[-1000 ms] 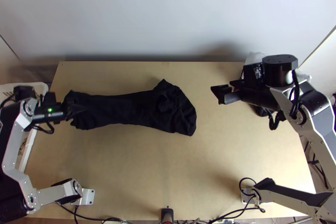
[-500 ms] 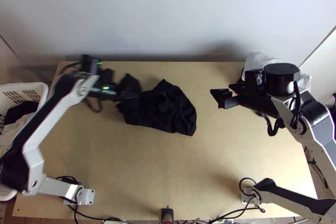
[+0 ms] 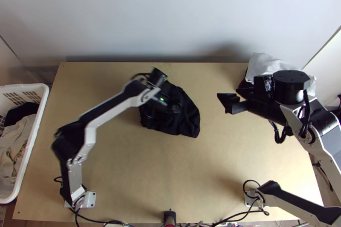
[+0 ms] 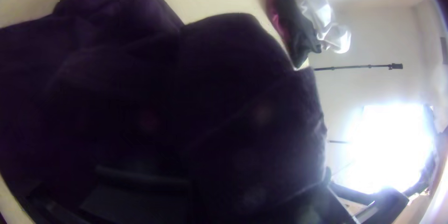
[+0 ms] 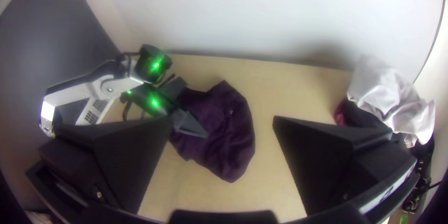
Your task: Fold the t-shirt
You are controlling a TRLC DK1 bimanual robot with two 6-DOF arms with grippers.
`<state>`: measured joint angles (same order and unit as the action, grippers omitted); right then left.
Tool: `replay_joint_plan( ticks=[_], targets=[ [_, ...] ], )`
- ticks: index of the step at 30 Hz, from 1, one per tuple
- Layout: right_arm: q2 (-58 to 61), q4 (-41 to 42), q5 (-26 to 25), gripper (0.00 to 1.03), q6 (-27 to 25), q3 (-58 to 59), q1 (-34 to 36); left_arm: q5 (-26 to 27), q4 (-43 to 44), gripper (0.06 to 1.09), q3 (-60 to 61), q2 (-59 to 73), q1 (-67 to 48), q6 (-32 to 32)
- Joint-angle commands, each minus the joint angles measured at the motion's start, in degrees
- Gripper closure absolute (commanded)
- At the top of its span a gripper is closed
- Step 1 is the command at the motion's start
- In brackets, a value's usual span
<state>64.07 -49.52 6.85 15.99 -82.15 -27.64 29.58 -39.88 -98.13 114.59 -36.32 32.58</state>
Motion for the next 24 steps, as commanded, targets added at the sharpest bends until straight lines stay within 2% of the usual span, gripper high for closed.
replay_joint_plan(
  ticks=[1,2,10,15,21,24],
  targets=[
    [-2.1,0.0,-0.2,0.04,0.1,2.0,0.3,-1.2,1.7,0.29,-4.4,7.8,-5.0,0.6],
    [-2.4,0.0,-0.2,0.04,0.1,2.3,0.3,-1.2,1.9,0.08,-5.1,8.0,-5.2,1.3],
    [-4.5,1.4,-0.2,0.04,0.4,6.1,0.2,-1.2,2.3,0.10,-13.3,9.2,-4.4,7.9],
    [-4.7,1.7,-0.2,0.04,0.4,5.3,0.3,-0.9,3.1,0.10,-16.8,6.9,-2.2,14.4],
    [-5.1,2.1,-0.1,0.04,1.0,6.4,0.3,2.4,3.8,0.10,-17.7,0.3,0.7,14.2],
    [-5.1,2.8,-0.1,0.04,1.1,7.4,-0.1,2.7,-1.8,0.10,-16.9,-4.4,4.9,10.0]
  ],
)
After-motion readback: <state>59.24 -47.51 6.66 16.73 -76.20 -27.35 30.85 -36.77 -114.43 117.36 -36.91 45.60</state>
